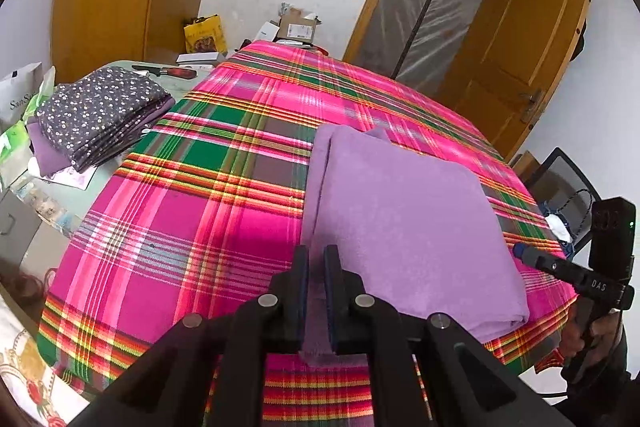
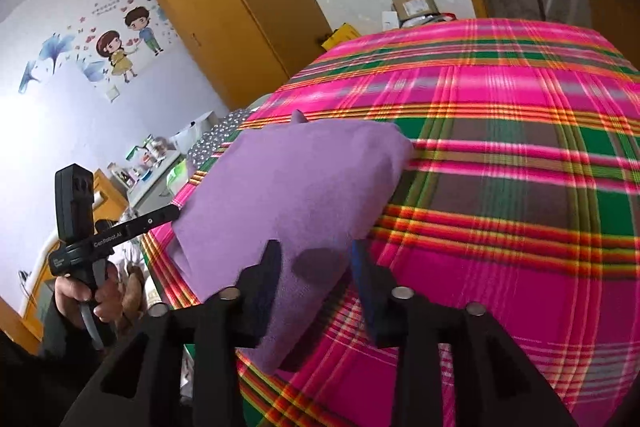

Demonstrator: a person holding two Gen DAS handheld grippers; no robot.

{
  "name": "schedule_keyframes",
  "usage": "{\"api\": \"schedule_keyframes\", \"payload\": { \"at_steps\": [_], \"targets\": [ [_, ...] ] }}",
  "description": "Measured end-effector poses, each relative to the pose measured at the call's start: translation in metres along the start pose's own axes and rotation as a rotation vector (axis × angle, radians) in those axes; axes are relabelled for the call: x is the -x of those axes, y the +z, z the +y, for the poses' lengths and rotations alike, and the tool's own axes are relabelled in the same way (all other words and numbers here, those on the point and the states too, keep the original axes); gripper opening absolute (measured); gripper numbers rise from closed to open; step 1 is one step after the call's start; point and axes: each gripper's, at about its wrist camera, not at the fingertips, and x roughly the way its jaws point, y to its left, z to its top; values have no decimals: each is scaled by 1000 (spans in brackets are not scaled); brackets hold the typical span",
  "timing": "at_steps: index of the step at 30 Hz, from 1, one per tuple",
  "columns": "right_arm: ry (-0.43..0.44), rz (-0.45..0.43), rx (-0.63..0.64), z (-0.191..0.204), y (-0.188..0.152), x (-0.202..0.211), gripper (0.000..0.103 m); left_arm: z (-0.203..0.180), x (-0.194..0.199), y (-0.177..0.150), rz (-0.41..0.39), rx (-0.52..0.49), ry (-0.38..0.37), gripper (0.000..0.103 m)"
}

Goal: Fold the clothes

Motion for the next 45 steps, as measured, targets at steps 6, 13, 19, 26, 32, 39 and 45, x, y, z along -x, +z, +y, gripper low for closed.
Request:
{"api": "schedule_keyframes", "payload": {
  "at_steps": [6, 13, 19, 26, 32, 39, 45],
  "targets": [
    [5, 58, -50, -8, -6, -10, 43, 9, -26, 1, 55, 38, -52, 19],
    [82, 75, -128, -15, -7, -8, 43, 18, -19, -2, 78, 93, -102, 23],
    [132, 97, -185, -23, -7, -14, 43, 20, -15, -6, 100, 101, -128, 28],
    [167, 104, -239, -30, -4, -22, 44, 19, -33, 6, 127, 96, -151, 34],
    [180, 105, -252, -30, 1, -29, 44, 27, -39, 7, 125, 128, -210, 36],
    [179, 111, -261, -29, 5, -37, 46, 27, -38, 4, 119, 140, -231, 35],
    [197, 127, -287, -32, 3, -38, 45, 30, -37, 1, 127, 149, -255, 33]
  ]
}}
